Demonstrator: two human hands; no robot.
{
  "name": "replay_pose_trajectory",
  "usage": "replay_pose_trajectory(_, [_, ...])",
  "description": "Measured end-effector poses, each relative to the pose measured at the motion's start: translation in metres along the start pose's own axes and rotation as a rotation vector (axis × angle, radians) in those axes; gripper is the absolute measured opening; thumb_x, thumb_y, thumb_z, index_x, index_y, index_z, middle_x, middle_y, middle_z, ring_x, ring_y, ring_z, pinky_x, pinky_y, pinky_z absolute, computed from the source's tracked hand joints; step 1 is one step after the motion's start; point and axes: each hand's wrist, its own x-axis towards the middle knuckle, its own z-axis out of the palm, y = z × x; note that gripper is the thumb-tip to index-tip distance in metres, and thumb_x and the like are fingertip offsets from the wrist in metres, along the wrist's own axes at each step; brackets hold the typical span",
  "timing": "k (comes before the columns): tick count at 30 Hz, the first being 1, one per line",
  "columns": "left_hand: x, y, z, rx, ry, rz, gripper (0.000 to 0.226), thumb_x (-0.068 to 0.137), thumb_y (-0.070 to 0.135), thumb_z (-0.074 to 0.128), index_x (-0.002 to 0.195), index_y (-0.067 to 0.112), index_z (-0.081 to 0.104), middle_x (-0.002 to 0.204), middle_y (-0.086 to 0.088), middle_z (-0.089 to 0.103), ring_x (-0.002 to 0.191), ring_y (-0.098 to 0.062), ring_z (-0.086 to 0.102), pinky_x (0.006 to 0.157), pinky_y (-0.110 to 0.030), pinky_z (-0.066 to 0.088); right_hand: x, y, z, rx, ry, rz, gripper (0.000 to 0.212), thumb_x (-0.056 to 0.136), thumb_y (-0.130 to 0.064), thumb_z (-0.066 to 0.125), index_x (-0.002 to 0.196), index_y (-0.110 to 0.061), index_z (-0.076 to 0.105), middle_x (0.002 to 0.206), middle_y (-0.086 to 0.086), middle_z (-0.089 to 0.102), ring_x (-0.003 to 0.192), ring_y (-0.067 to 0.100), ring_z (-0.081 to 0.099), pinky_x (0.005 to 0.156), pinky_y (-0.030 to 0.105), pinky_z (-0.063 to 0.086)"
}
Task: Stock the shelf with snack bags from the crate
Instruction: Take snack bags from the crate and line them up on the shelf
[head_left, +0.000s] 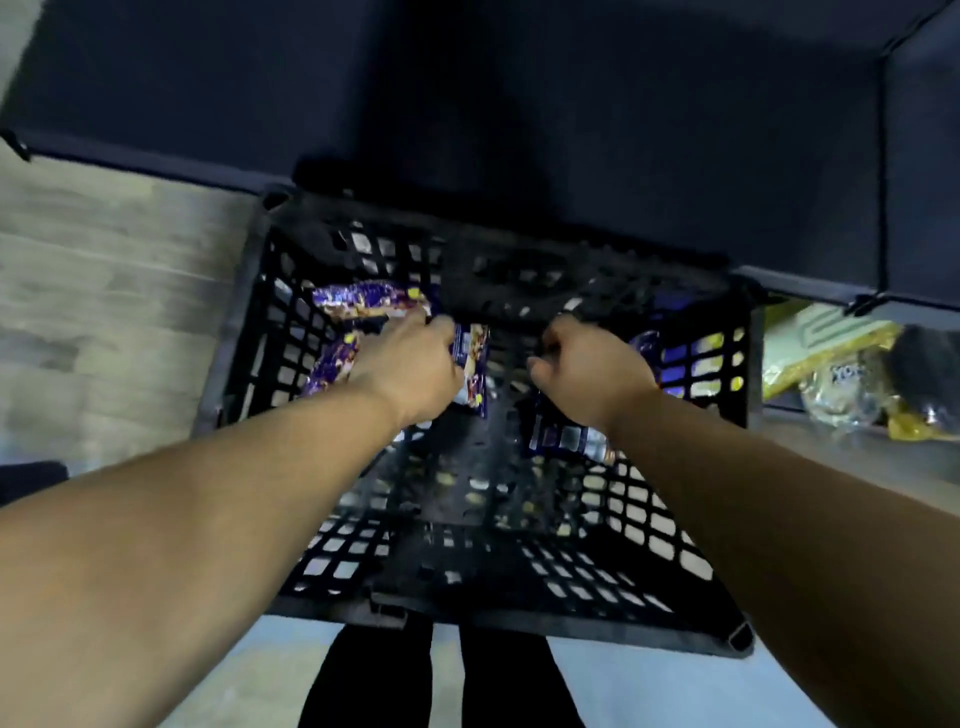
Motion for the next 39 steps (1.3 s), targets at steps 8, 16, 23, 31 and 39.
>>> replay_pose_trajectory(8, [0.041, -0.011, 0.075, 0.044, -0.144, 0.041, 0.049, 0.092, 0.032, 0.051, 0.137, 0.016, 0.038, 0.138, -0.013, 0.036, 0.129, -0.034, 0.032, 0.100, -0.048, 0.036, 0.025, 0.038, 0.083, -0.005, -0.088, 0.144, 0.064, 0.089, -0.044, 0.058, 0.144, -0.017, 0.036, 0.141, 0.015, 0.043, 0.127, 0.037, 0.042, 0.098, 0.043, 0.041])
replay_pose_trajectory(16, [0.065, -0.022, 0.125, 0.184, -0.196, 0.033, 0.084, 0.084, 0.032, 0.062, 0.150, 0.022, 0.012, 0.159, -0.009, 0.000, 0.144, -0.034, 0.000, 0.114, -0.059, 0.013, 0.035, 0.062, 0.131, -0.006, -0.209, 0.211, 0.074, 0.086, -0.041, 0.065, 0.146, -0.020, 0.026, 0.145, 0.012, 0.030, 0.132, 0.038, 0.034, 0.101, 0.048, 0.040])
replay_pose_trajectory(23, [0.071, -0.026, 0.154, 0.278, -0.103, 0.017, 0.092, 0.089, 0.035, 0.055, 0.152, 0.018, -0.010, 0.158, -0.013, -0.004, 0.143, -0.039, -0.003, 0.115, -0.057, 0.009, 0.035, 0.087, 0.167, -0.222, -0.264, 0.167, 0.098, 0.082, -0.048, 0.066, 0.153, -0.021, 0.005, 0.160, 0.012, -0.005, 0.145, 0.041, -0.008, 0.119, 0.052, 0.007])
replay_pose_trajectory(31, [0.076, -0.020, 0.153, 0.203, 0.022, 0.007, 0.079, 0.089, 0.016, 0.050, 0.153, 0.013, 0.005, 0.149, -0.017, 0.023, 0.129, -0.038, 0.026, 0.102, -0.050, 0.030, 0.036, 0.086, 0.175, 0.052, -0.093, 0.223, 0.055, 0.096, -0.032, 0.031, 0.150, -0.033, 0.019, 0.158, 0.003, 0.026, 0.147, 0.029, 0.012, 0.117, 0.052, 0.014])
replay_pose_trajectory(39, [0.048, -0.012, 0.135, -0.686, -0.036, -0.109, 0.055, 0.084, 0.020, 0.066, 0.132, 0.017, 0.040, 0.118, -0.004, 0.059, 0.105, -0.022, 0.056, 0.091, -0.033, 0.048, 0.037, 0.054, 0.132, 0.165, -0.069, 0.103, 0.070, 0.085, -0.045, 0.063, 0.136, -0.009, 0.033, 0.135, 0.016, 0.049, 0.121, 0.036, 0.048, 0.090, 0.037, 0.042])
